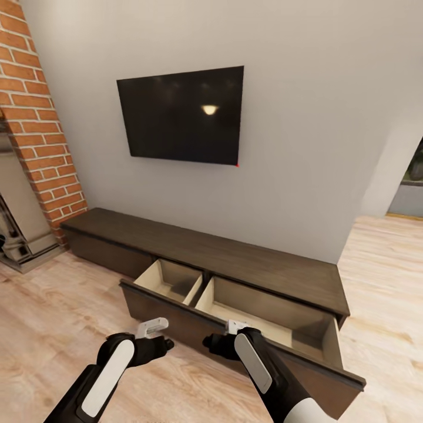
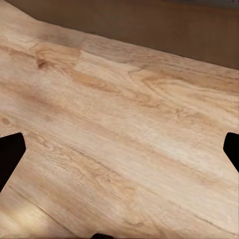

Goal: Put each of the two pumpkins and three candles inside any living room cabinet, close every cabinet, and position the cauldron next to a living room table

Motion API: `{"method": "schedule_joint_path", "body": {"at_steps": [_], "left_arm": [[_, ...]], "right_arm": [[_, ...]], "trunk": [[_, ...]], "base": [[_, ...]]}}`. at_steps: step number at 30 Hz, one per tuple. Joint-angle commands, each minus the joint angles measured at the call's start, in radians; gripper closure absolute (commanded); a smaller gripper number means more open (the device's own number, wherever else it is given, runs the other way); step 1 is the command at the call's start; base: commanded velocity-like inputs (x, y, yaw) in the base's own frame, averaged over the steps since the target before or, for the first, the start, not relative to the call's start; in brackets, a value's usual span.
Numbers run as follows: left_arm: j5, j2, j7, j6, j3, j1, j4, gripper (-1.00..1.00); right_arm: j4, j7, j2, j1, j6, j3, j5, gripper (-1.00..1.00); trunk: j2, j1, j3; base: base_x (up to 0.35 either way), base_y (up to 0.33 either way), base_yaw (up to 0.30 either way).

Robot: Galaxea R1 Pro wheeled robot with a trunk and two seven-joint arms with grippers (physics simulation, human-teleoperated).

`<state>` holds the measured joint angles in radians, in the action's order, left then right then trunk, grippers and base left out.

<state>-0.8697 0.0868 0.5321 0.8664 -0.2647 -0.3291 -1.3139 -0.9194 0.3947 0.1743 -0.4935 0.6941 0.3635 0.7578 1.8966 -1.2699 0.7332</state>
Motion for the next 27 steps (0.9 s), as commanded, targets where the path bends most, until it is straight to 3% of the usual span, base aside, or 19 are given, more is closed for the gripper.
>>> {"method": "schedule_joint_path", "body": {"at_steps": [1,7,19,27], "left_arm": [[-0.009,0.001,0.011,0.0,-0.003,-0.001,-0.001,-1.0],[-0.008,0.0,0.012,0.0,-0.004,-0.001,-0.001,-1.0],[-0.008,-0.001,0.012,0.0,-0.003,-0.001,0.0,-1.0],[-0.008,-0.001,0.012,0.0,-0.003,-0.001,0.001,-1.0]], "right_arm": [[-0.002,0.01,-0.001,0.0,0.001,0.002,0.011,-1.0],[-0.002,0.01,-0.001,0.0,0.001,0.002,0.011,-1.0],[-0.003,0.01,-0.001,0.0,0.001,0.002,0.011,-1.0],[-0.003,0.01,-0.001,0.0,0.001,0.002,0.011,-1.0]], "trunk": [[-0.007,0.004,-0.002],[-0.049,0.027,-0.021],[-0.133,0.073,-0.059],[-0.189,0.104,-0.084]], "base": [[0.0,0.0,0.293],[0.0,0.0,0.235],[-0.003,0.0,0.018],[-0.264,0.0,0.0]]}}
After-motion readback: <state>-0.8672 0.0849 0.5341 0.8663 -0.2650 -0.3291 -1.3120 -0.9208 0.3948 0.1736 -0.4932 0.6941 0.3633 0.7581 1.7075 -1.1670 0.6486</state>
